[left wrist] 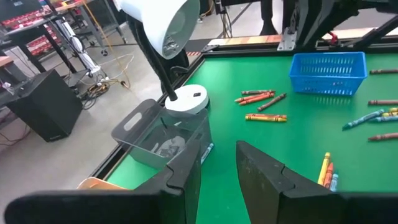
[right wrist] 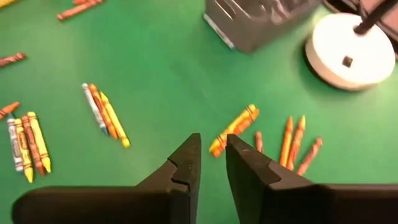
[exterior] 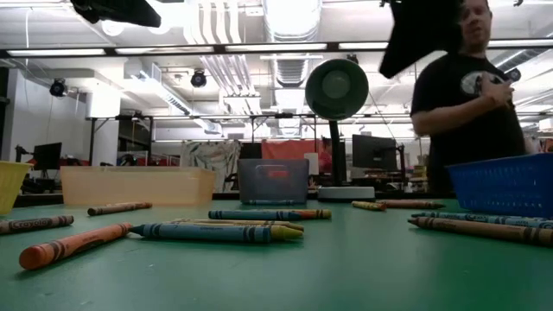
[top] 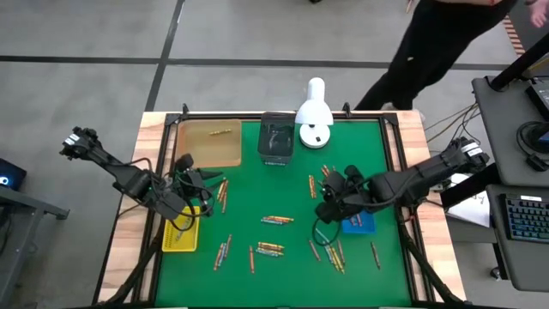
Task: Sort crayons
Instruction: Put the brown crayon into the black bin
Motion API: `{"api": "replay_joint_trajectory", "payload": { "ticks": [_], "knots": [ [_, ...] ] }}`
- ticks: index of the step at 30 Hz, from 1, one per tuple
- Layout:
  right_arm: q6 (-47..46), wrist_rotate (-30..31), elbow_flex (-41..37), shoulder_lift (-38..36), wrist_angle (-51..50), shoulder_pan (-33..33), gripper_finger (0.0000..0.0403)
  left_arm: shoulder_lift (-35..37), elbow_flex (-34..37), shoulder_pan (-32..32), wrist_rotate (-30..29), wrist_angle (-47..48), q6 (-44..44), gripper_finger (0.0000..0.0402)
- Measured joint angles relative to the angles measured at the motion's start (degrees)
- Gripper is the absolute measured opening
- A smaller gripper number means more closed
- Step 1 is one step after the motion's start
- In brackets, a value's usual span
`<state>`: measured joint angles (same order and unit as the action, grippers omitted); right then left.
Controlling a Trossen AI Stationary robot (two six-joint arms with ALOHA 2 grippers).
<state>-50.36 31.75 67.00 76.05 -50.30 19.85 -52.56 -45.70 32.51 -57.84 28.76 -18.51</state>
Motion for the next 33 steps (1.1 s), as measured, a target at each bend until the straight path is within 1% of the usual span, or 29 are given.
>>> {"api": "replay_joint_trajectory", "payload": {
  "ticks": [4, 7, 10, 13, 17, 21, 23, 26, 30, 33],
  "knots": [
    [6.01, -0.08, -0.01, 0.00, 4.16, -1.67, 0.0046, 0.00, 1.53, 0.00, 0.41, -2.37, -0.01, 0.0084],
    [9.70, -0.08, -0.02, 0.00, 6.58, -2.66, 0.0035, 0.00, 2.28, 0.00, 1.96, -4.00, -0.05, 0.0084],
    [13.29, 0.00, -0.22, 0.00, 9.05, -3.10, 0.0027, -0.46, 2.88, 0.00, 2.92, -5.77, -0.03, 0.0084],
    [18.77, 0.68, -0.73, 0.00, 12.58, -3.01, 0.0022, -1.71, 2.89, -0.01, 2.95, -6.43, -0.65, 0.0084],
    [21.06, 3.88, -1.94, 0.00, 17.12, -3.01, 0.0018, -4.40, 2.76, 0.00, 4.04, -6.45, -4.23, 0.0084],
    [21.21, 9.34, -4.09, 0.00, 21.46, -3.04, 0.0018, -7.17, 2.71, 0.00, 9.23, -6.42, -6.74, 0.0084],
    [21.19, 10.48, -4.78, 0.00, 21.98, -3.04, 0.0018, -8.14, 2.71, -0.03, 10.93, -6.37, -7.96, 0.0084],
    [21.17, 10.38, -5.20, 0.00, 21.90, -3.01, 0.0018, -9.25, 2.71, -0.29, 12.88, -6.23, -11.89, 0.0084],
    [21.22, 10.36, -5.20, 0.00, 22.13, -3.03, 0.0018, -10.25, 2.67, -1.36, 18.36, -4.09, -20.45, 0.0084],
    [22.99, 10.35, -5.17, 0.01, 22.47, -3.29, 0.0018, -11.23, 2.67, -2.85, 22.57, -3.74, -28.08, 0.0084]
  ]
}}
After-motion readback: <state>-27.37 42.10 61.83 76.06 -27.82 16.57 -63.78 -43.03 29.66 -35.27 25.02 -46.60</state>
